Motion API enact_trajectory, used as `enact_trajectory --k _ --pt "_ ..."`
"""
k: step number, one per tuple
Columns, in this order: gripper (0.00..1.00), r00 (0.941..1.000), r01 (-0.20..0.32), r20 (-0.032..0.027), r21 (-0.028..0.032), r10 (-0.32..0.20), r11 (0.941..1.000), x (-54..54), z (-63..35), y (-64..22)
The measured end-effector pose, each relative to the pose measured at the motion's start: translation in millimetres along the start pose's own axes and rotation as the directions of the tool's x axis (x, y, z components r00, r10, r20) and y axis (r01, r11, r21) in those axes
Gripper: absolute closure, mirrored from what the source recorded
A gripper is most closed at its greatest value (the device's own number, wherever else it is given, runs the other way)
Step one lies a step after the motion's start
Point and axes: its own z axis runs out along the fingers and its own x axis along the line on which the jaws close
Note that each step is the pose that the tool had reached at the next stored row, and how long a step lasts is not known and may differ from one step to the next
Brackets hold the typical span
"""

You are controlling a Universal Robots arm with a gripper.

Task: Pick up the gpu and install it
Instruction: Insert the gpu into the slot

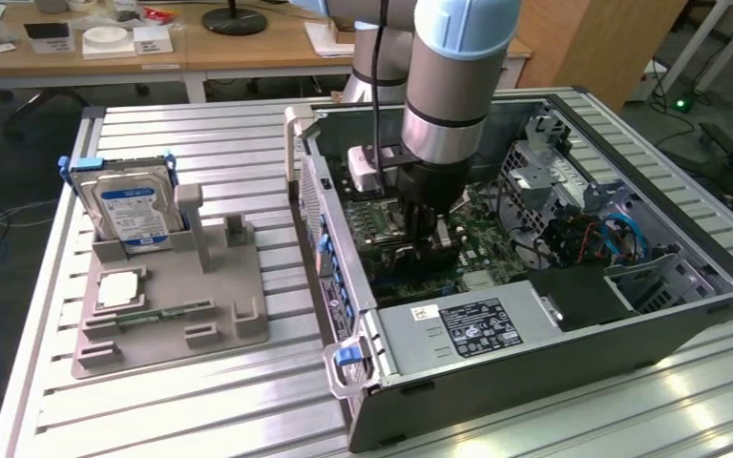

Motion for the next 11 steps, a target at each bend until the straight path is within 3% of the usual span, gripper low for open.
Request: enact_trajectory --k 11 --pt "0.65 1.0 0.0 0.0005 0.0205 0.0 0.9998 -0.5 -30.7 -1.2"
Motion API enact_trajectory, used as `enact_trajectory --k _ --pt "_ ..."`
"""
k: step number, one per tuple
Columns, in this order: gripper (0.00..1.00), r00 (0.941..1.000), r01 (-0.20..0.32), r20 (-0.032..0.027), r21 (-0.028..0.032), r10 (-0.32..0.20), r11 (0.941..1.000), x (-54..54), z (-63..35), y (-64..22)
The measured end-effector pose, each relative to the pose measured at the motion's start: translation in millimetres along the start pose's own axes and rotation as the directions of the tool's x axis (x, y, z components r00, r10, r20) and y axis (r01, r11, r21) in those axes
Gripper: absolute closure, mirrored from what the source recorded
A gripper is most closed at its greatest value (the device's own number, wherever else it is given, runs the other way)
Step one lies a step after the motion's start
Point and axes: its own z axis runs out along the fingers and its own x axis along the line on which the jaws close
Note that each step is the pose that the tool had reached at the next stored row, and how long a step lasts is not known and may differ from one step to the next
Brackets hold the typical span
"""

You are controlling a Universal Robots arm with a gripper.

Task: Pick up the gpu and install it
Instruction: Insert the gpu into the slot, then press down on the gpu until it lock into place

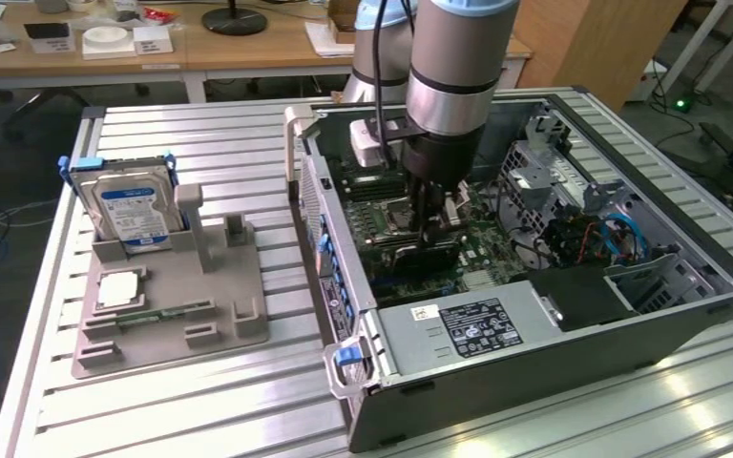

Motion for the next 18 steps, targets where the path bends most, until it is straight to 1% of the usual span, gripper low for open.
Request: enact_trajectory --k 1,4,7,8,9,18 --pt "0.65 1.0 0.0 0.0002 0.0015 0.0 1.0 0.0 -0.3 0.0" --pt "0.66 1.0 0.0 0.0003 0.0018 0.0 1.0 0.0 -0.3 0.0" --pt "0.84 1.0 0.0 0.0004 0.0018 0.0 1.0 0.0 -0.4 0.0" --pt "0.84 1.0 0.0 0.0006 0.0017 0.0 1.0 0.0 -0.4 0.0" --pt "0.9 1.0 0.0 0.0007 0.0017 0.0 1.0 0.0 -0.4 0.0" --pt "0.89 1.0 0.0 0.0022 0.0017 0.0 1.0 0.0 -0.4 0.0"
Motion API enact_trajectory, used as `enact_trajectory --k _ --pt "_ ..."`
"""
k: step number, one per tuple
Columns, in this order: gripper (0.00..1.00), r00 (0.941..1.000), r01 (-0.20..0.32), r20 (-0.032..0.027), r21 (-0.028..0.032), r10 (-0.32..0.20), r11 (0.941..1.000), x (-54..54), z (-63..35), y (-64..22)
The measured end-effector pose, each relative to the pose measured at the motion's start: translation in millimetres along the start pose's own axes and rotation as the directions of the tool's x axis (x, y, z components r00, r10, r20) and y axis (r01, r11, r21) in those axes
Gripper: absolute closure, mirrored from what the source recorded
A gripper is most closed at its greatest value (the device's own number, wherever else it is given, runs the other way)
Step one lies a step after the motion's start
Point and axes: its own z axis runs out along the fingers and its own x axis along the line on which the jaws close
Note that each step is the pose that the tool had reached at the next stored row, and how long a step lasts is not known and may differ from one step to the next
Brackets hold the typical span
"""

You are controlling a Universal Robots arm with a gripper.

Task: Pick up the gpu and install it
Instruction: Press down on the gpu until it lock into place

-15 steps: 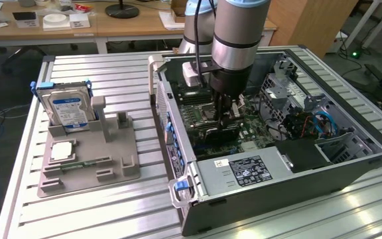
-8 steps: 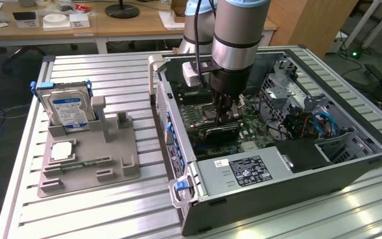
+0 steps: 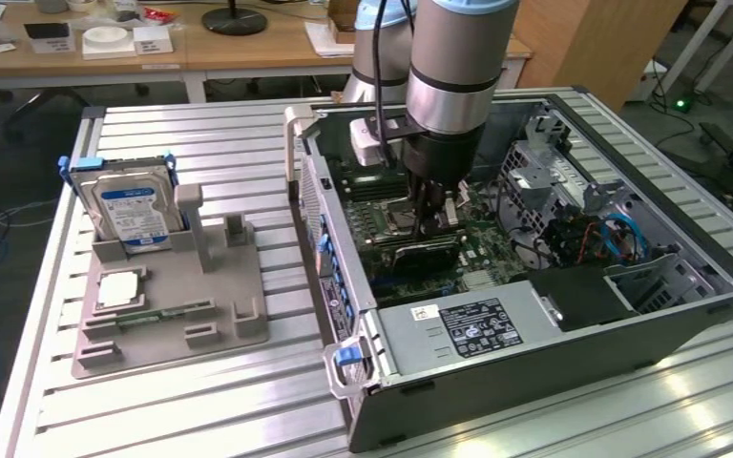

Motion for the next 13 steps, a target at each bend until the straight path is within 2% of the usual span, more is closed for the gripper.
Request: enact_trajectory --k 9,10,11,13 --pt "0.89 1.0 0.0 0.0002 -0.0008 0.0 1.0 0.0 0.0 0.1" --pt "0.89 1.0 0.0 0.0001 -0.0076 0.0 1.0 0.0 0.0 0.3" --pt "0.89 1.0 0.0 -0.0001 -0.0213 0.0 0.9998 0.0 -0.1 0.6" --pt "0.89 1.0 -0.001 0.0004 -0.0537 0.001 0.9986 0.0 -0.1 1.8"
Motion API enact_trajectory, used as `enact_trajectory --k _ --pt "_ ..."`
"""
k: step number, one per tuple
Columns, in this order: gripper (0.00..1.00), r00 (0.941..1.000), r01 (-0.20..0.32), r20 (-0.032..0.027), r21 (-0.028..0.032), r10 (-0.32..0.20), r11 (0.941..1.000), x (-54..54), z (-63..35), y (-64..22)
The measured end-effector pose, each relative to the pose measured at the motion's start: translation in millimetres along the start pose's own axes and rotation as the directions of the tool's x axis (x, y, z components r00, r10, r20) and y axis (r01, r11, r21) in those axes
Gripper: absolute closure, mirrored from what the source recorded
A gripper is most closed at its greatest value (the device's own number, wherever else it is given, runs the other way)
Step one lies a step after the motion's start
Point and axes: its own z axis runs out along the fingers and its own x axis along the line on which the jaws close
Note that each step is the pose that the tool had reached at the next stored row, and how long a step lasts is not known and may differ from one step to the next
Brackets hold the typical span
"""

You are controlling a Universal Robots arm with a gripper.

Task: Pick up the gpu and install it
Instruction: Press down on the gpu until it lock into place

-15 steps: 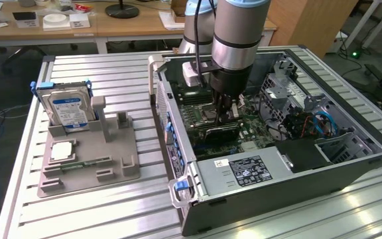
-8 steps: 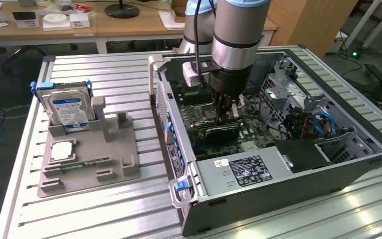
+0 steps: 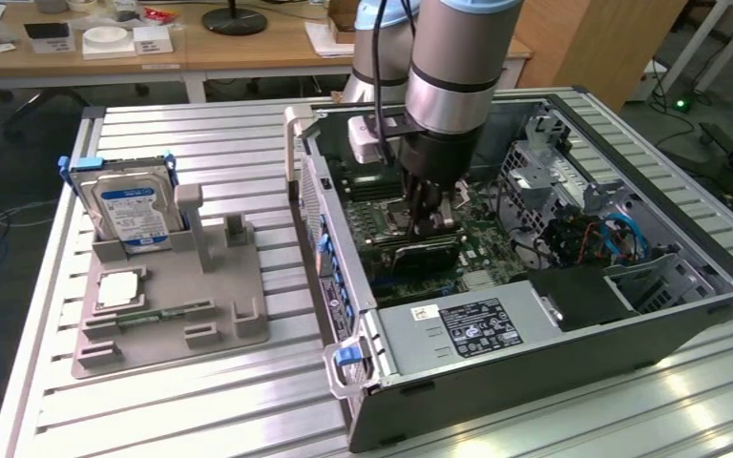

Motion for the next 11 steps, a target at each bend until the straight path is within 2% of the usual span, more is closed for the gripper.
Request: enact_trajectory --k 1,2,3,6,11 --pt "0.89 1.0 0.0 0.0001 -0.016 0.0 0.9999 0.0 0.0 0.2" --pt "0.89 1.0 -0.001 0.0 -0.0233 0.001 0.9997 0.0 -0.3 0.3" --pt "0.89 1.0 -0.001 0.0001 -0.0254 0.001 0.9997 0.0 -0.6 0.4" --pt "0.89 1.0 0.0 0.0001 -0.0263 0.0 0.9997 0.1 -0.8 3.2" --pt "0.89 1.0 0.001 0.0001 -0.0269 -0.001 0.9996 -0.1 -0.4 14.7"
